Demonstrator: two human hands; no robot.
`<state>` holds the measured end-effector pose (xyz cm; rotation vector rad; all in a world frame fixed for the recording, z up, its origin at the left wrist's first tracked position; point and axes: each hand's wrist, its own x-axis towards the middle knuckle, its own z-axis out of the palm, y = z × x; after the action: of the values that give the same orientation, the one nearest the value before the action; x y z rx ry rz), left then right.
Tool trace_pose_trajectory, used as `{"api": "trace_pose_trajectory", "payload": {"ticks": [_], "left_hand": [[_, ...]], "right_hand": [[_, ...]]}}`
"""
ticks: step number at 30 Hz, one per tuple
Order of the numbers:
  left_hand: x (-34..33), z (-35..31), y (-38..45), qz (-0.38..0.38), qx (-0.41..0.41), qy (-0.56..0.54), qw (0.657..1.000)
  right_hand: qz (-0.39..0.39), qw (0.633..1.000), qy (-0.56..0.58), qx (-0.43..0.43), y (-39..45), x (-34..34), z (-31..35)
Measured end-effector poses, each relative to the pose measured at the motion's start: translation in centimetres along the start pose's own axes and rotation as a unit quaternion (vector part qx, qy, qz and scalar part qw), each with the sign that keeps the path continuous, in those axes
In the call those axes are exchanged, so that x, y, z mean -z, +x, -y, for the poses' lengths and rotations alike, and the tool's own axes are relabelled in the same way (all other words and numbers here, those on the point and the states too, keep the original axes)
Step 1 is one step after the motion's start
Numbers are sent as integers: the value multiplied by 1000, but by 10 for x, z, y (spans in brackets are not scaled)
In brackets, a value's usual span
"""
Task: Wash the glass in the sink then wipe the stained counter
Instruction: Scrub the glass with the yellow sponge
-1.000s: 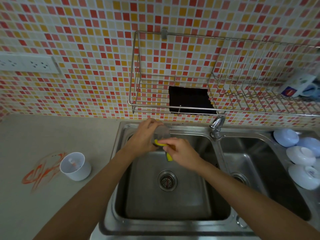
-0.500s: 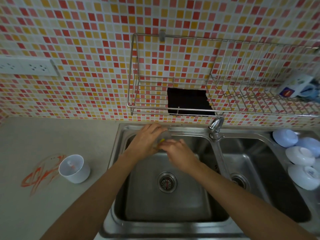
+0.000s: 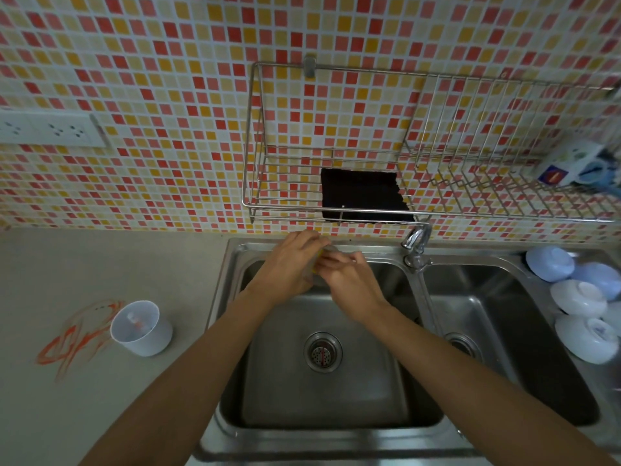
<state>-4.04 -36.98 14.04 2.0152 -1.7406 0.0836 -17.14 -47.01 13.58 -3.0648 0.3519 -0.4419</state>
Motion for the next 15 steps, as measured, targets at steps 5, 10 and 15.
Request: {"api": "trace_pose_trajectory", "payload": {"ticks": [5,10,15], "left_hand": [[0,11,-9,16,21,-23,999],[2,14,-8,3,27,-17,999],[3,12,-8,32,12,-21,999]], "right_hand": [[17,999,39,23,-10,-5,4],[16,999,-1,52,-6,6,-7],[23,996,76,50,-16,-11,5]]}}
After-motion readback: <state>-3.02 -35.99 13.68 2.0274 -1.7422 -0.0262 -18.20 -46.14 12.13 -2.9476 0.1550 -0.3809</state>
